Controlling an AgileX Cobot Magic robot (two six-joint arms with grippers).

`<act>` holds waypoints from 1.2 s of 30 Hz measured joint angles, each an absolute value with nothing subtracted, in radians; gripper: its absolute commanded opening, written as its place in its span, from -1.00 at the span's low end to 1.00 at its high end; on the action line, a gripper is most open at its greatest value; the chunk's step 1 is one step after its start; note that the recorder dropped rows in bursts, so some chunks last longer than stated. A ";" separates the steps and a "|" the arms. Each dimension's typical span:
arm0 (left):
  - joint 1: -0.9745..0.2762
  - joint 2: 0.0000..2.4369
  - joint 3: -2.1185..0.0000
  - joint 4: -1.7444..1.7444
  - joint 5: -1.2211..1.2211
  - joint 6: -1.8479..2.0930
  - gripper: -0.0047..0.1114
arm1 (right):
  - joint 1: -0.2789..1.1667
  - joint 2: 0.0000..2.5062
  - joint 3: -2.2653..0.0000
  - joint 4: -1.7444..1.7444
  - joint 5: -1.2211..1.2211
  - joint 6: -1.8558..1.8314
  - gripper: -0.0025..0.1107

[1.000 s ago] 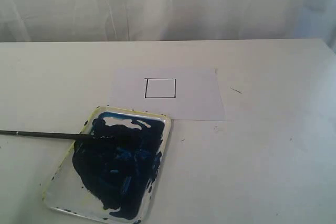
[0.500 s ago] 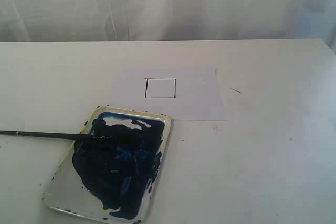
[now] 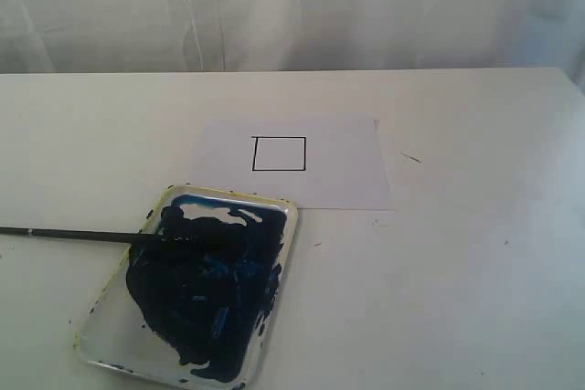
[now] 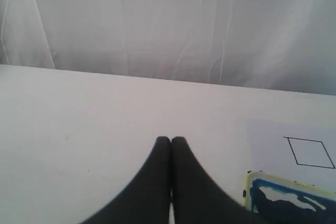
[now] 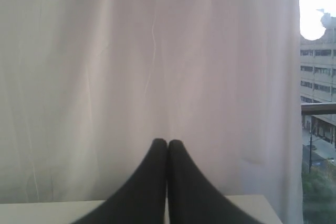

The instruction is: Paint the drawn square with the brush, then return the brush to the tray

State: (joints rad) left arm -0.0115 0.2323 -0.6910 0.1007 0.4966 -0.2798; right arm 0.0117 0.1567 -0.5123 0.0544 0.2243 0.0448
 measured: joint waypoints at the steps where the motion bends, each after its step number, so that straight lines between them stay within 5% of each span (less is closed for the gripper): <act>1: -0.012 0.263 -0.710 0.101 0.505 -0.280 -0.92 | 0.012 0.186 -0.530 0.054 0.227 0.045 -0.96; 11: -0.012 0.742 -0.911 0.097 0.620 -0.115 -0.92 | 0.012 0.643 -0.766 0.054 0.220 0.045 -0.96; 25: -0.012 1.080 -0.925 0.078 0.645 -0.041 -0.92 | 0.080 1.042 -0.900 0.054 0.310 -0.074 -0.84; 30: -0.012 1.180 -0.960 0.074 0.662 -0.025 -0.61 | 0.116 1.207 -1.030 0.056 0.433 -0.134 -0.54; 36: -0.012 1.289 -1.063 0.043 0.710 -0.021 -0.35 | 0.136 1.415 -1.204 0.135 0.562 -0.265 -0.53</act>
